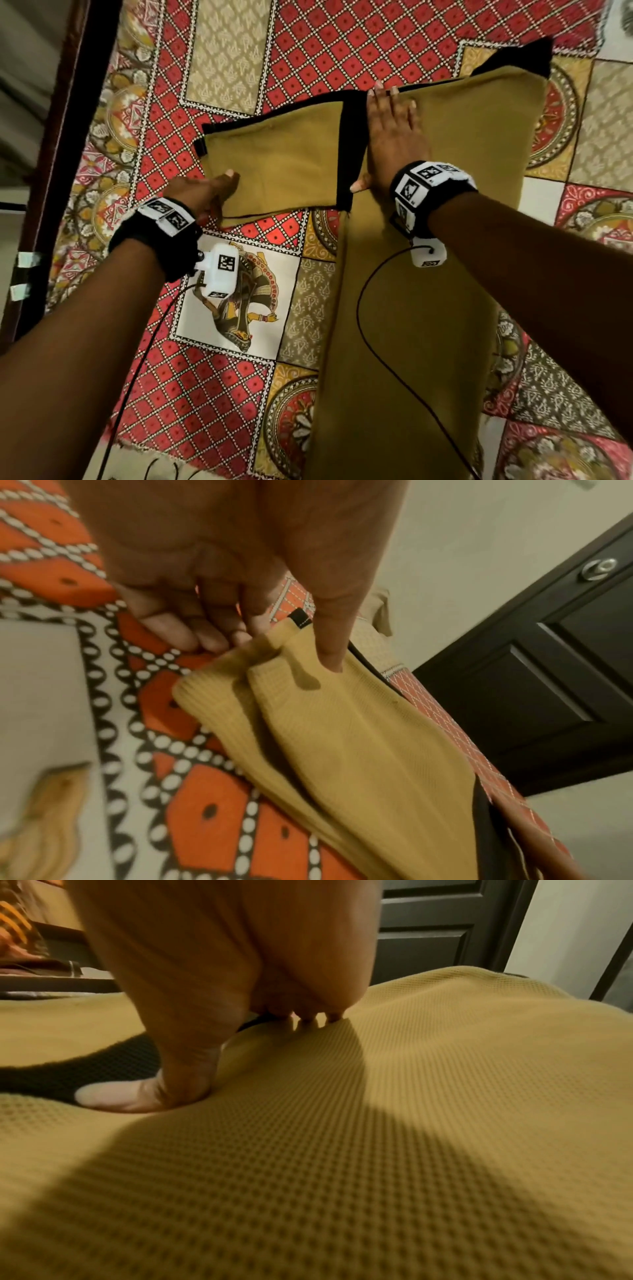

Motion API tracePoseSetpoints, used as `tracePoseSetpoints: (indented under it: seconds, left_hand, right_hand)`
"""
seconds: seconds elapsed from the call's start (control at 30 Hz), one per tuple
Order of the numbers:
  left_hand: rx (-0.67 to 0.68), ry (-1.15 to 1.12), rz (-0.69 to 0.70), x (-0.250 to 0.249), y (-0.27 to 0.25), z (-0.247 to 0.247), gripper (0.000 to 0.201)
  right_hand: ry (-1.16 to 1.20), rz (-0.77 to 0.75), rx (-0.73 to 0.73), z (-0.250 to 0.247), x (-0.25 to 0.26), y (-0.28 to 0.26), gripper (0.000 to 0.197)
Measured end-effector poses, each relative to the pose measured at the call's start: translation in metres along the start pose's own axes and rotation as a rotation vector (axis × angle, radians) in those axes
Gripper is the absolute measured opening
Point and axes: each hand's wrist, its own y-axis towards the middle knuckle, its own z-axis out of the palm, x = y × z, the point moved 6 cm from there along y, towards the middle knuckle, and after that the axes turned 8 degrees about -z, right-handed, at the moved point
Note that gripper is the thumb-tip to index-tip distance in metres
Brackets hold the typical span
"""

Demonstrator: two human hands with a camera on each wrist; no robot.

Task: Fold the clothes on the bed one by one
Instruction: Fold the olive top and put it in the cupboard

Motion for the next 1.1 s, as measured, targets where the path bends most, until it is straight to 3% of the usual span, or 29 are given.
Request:
tracePoseSetpoints:
  seconds: [0.1,0.2,0.27,0.33,0.4,0.47,0.53,0.67,0.8,0.97,1.03,1.1]
  left_hand:
    - [0.03,-0.07,0.049,-0.013,-0.013,0.011,0.043]
    - [0.084,-0.186,0.105,-0.018,-0.02,0.012,0.017]
    - [0.103,-0.179,0.121,-0.013,-0.019,0.01,0.02]
    - [0.108,-0.158,0.149,-0.014,-0.022,0.01,0.023]
    - [0.113,-0.181,0.199,-0.026,-0.032,0.013,0.017]
    - [0.091,-0.179,0.289,-0.046,-0.046,0.019,0.027]
    - [0.057,-0.139,0.41,-0.073,-0.074,0.031,0.039]
    - [0.054,-0.02,0.704,-0.129,-0.15,0.097,0.034]
    - [0.209,0.089,0.753,-0.146,-0.213,0.189,0.044]
    - [0.481,0.464,0.805,-0.13,-0.268,0.276,0.07]
    - [0.422,0.557,0.883,-0.123,-0.26,0.277,0.063]
    - [0.24,0.634,1.015,-0.121,-0.237,0.257,0.052]
  right_hand:
    - [0.123,0.024,-0.115,-0.012,-0.006,-0.033,0.146]
    - [0.264,0.133,-0.271,-0.012,-0.042,-0.101,0.131]
    - [0.285,0.257,-0.315,0.004,-0.083,-0.152,0.124]
    - [0.255,0.404,-0.267,0.025,-0.132,-0.199,0.122]
    - [0.227,0.501,-0.094,0.052,-0.166,-0.228,0.127]
    - [0.214,0.517,0.043,0.078,-0.176,-0.233,0.131]
    - [0.204,0.537,0.083,0.09,-0.175,-0.228,0.134]
    - [0.251,0.566,0.167,0.091,-0.174,-0.226,0.134]
    - [0.264,0.543,0.186,0.091,-0.175,-0.225,0.134]
    - [0.273,0.545,0.157,0.096,-0.176,-0.226,0.132]
    - [0.294,0.527,0.151,0.098,-0.18,-0.227,0.132]
    - [0.355,0.495,0.16,0.092,-0.187,-0.229,0.128]
